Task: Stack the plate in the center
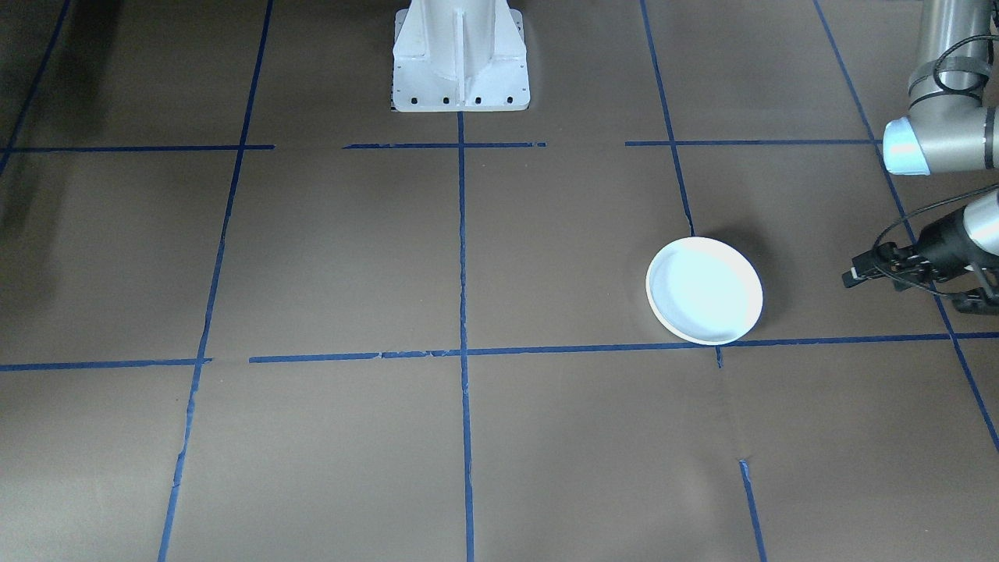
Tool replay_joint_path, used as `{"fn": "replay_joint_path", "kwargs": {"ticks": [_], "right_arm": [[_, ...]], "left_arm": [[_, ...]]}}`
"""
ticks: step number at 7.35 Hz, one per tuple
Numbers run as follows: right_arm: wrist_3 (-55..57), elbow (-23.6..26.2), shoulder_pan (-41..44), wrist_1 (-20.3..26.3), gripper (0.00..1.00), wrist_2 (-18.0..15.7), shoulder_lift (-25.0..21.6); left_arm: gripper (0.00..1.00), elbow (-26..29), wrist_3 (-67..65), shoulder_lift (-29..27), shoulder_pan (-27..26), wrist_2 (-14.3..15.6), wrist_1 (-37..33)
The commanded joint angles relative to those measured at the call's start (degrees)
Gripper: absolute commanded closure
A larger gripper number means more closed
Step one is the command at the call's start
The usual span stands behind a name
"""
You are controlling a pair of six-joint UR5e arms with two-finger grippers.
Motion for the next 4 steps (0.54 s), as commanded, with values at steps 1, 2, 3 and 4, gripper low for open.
{"fn": "replay_joint_path", "kwargs": {"ticks": [1, 2, 3, 4], "right_arm": [[0.0, 0.0, 0.0, 0.0, 0.00, 0.0, 0.0], [0.0, -0.1, 0.0, 0.0, 0.00, 0.0, 0.0], [0.0, 0.0, 0.0, 0.0, 0.00, 0.0, 0.0], [0.0, -0.1, 0.0, 0.0, 0.00, 0.0, 0.0]], "left_arm": [[0.00, 0.1, 13.2, 1.3, -9.0, 4.2, 7.2], [0.00, 0.2, 19.7, 1.5, -13.2, 4.4, 11.9], [0.00, 0.2, 25.3, 1.5, -17.5, 4.5, 17.7], [0.00, 0.2, 26.8, 1.5, -20.1, 6.6, 22.7]]}}
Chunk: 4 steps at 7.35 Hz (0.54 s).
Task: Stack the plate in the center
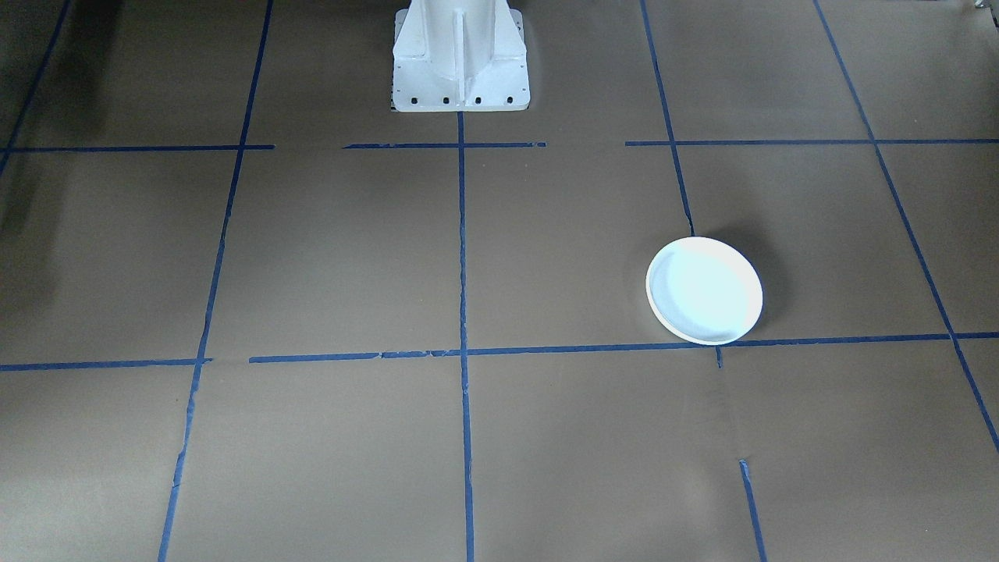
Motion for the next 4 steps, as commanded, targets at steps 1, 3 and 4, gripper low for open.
{"fn": "replay_joint_path", "kwargs": {"ticks": [1, 3, 4], "right_arm": [[0.0, 0.0, 0.1, 0.0, 0.00, 0.0, 0.0], [0.0, -0.1, 0.0, 0.0, 0.00, 0.0, 0.1], [0.0, 0.0, 0.0, 0.0, 0.00, 0.0, 0.0]], "left_arm": [[0.00, -0.4, 5.8, 0.7, -4.3, 1.6, 7.3], [0.00, -0.2, 11.1, 0.8, -4.2, 1.5, 7.4], [0.00, 0.1, 10.7, -0.1, -4.0, 1.7, 8.0]]}}
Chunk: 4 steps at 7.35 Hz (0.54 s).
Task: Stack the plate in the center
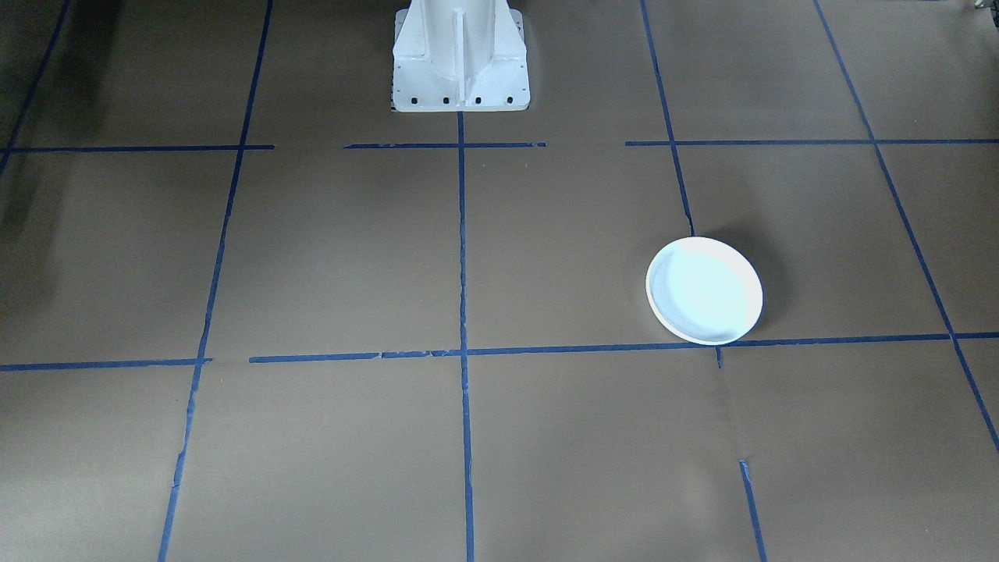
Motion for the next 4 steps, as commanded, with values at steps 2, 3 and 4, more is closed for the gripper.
{"fn": "replay_joint_path", "kwargs": {"ticks": [2, 3, 4], "right_arm": [[0.0, -0.1, 0.0, 0.0, 0.00, 0.0, 0.0], [0.0, 0.0, 0.0, 0.0, 0.00, 0.0, 0.0], [0.0, 0.0, 0.0, 0.0, 0.00, 0.0, 0.0]], "left_arm": [[0.00, 0.0, 1.1, -0.7, -0.1, 0.4, 0.4], [0.00, 0.1, 1.4, -0.7, -0.1, 0.0, -0.2], [0.00, -0.1, 1.4, -0.5, -0.1, 0.0, -1.3]]}}
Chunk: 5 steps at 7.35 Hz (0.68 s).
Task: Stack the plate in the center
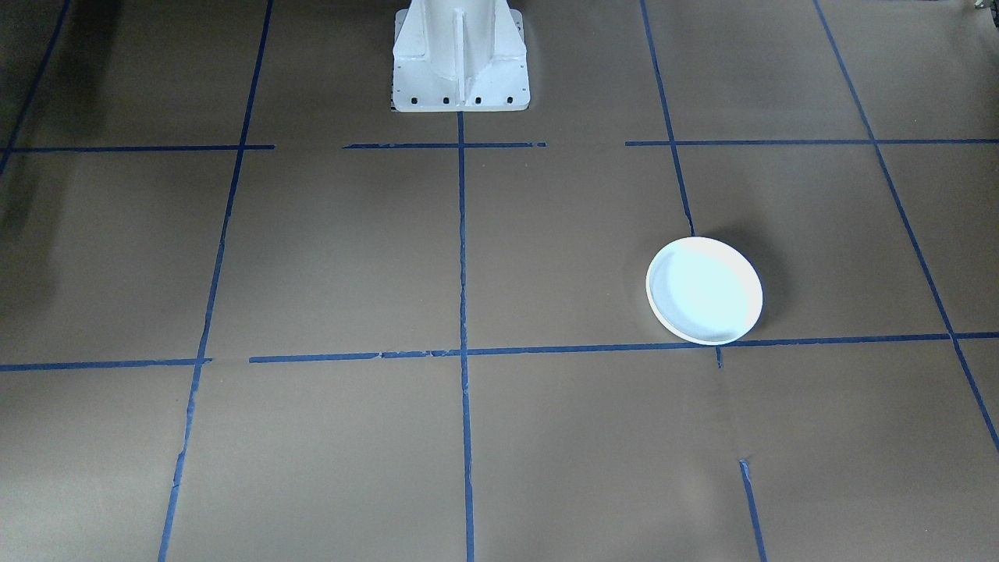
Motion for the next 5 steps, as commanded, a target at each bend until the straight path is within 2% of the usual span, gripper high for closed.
{"fn": "replay_joint_path", "kwargs": {"ticks": [1, 5], "right_arm": [[0.0, 0.0, 0.0, 0.0, 0.00, 0.0, 0.0], [0.0, 0.0, 0.0, 0.0, 0.00, 0.0, 0.0]], "left_arm": [[0.00, 0.0, 0.2, 0.8, -0.1, -0.1, -1.7], [0.00, -0.5, 0.2, 1.1, -0.2, -0.1, -3.9]]}}
